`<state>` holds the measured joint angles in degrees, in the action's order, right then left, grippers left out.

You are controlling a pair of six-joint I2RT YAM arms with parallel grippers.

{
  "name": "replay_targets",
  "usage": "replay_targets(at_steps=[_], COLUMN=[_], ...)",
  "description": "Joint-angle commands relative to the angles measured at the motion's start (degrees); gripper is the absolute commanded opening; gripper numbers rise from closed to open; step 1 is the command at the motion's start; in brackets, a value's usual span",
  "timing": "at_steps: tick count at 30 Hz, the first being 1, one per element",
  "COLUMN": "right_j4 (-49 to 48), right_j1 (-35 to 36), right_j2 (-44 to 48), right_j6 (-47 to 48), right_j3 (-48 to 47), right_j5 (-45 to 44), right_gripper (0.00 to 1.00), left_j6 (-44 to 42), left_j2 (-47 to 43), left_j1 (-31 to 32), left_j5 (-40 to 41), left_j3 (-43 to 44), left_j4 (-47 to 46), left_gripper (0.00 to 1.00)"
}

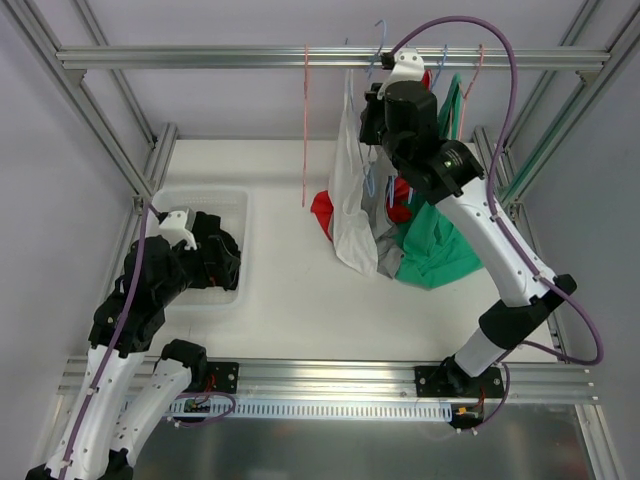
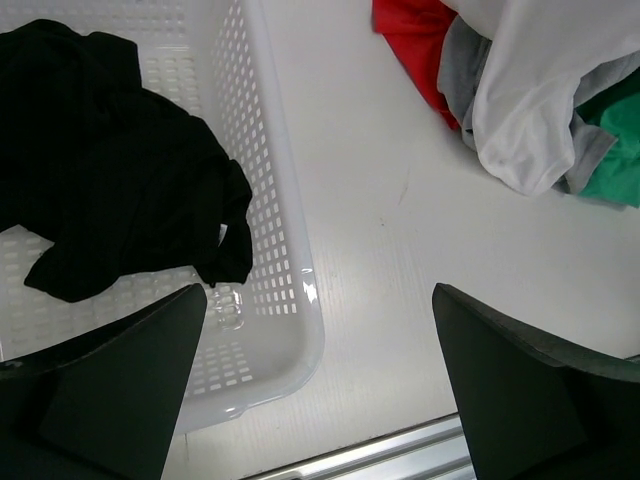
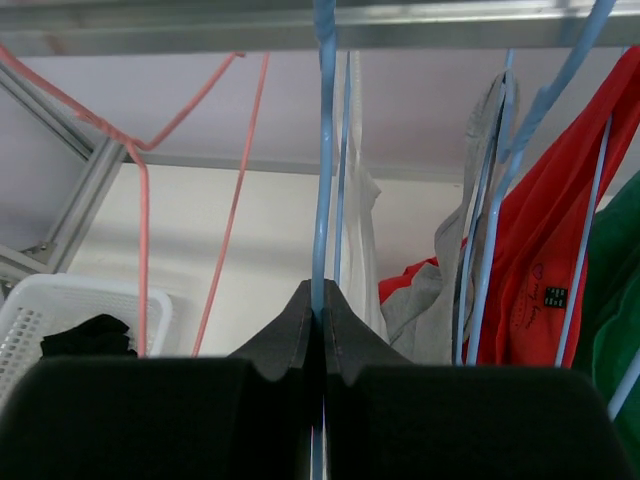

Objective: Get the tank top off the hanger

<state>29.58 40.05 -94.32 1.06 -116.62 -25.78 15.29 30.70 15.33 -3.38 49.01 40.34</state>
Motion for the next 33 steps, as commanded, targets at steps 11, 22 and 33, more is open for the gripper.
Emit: replay_targets(at_steps=[11, 22, 33], right_j4=[-6.9, 10.7, 29.3], right_j1=[4.6, 7.0, 7.0], right_j2=[25.5, 57.7, 70.0], right_j6=[-1.5, -3.3, -5.7], right_j3=[26.9, 47.2, 39.6], right_j5=[10.5, 20.6, 28.9], right_gripper=[0.00, 0.00, 0.00], left_j6=[3.3, 0.4, -12.1], left_j2=[3.9, 17.2, 40.1], left_j1=[0.3, 30.8, 44.8], left_j5=[-21.4, 0.6, 9.8], left_j3=[8.7, 17.3, 31.0], left_j4=[-11.7, -25.7, -33.8], left_gripper=[0.99, 0.99, 0.84])
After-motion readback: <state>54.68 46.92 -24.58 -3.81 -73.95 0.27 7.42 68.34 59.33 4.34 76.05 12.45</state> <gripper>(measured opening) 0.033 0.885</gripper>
